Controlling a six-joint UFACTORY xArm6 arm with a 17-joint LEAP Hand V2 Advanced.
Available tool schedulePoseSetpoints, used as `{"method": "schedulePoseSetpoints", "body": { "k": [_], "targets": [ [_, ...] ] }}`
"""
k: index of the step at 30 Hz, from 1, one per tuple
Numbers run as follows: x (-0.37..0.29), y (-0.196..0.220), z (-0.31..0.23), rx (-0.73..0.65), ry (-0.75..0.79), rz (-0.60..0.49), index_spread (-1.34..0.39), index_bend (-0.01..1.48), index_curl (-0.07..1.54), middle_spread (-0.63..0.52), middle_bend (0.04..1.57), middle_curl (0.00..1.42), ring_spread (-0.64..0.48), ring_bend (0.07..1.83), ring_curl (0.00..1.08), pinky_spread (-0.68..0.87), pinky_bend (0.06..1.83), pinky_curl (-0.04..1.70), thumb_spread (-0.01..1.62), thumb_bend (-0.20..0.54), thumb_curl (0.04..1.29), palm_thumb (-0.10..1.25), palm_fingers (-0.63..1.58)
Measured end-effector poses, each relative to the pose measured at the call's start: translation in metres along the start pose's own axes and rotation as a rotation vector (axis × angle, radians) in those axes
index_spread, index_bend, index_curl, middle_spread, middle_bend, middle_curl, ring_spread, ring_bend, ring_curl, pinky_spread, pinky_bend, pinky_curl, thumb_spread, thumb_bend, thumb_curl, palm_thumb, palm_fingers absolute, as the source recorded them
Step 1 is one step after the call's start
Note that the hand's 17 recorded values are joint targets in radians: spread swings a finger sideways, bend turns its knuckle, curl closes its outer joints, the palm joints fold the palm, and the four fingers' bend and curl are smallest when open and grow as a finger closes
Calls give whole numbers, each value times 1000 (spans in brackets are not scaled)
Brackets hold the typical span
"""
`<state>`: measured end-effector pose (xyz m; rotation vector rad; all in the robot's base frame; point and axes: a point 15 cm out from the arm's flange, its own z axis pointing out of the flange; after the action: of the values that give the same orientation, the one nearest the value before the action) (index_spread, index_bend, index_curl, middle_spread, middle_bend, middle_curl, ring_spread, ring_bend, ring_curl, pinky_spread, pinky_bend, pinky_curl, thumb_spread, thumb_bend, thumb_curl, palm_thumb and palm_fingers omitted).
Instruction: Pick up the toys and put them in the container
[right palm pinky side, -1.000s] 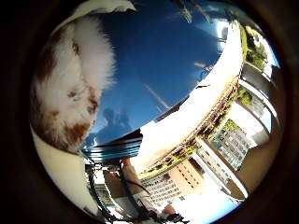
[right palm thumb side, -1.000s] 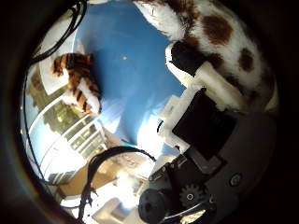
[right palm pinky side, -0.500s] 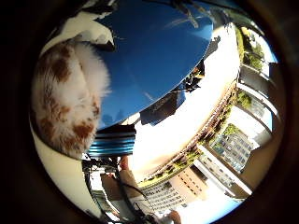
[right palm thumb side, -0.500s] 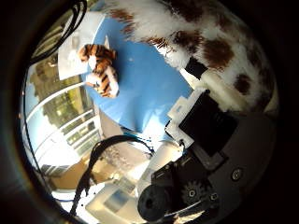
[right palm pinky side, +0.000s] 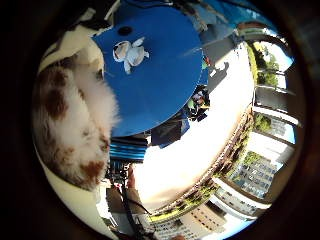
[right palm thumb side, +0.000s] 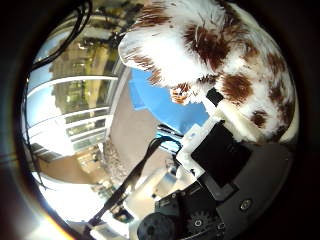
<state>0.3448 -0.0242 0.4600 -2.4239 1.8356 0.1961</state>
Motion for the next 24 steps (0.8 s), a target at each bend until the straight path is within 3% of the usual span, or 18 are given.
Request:
{"method": "schedulePoseSetpoints", "body": {
  "k": [6, 11, 24],
  "targets": [
    [-72, -70, -18, 73, -123, -71, -900, 937, 248, -251, 1215, 1099, -107, 1513, 830, 118, 1595, 723, 1123, -10, 742, 997, 790],
    [-111, -134, -9, 185, -125, -103, -901, 992, 293, -247, 1247, 1104, -109, 1533, 832, 113, 1609, 768, 1107, -15, 769, 994, 771],
    [-206, -308, 67, 489, -125, -200, -851, 1052, 477, -225, 1307, 1090, -108, 1563, 823, 111, 1652, 839, 1064, -16, 837, 952, 754]
  ]
}}
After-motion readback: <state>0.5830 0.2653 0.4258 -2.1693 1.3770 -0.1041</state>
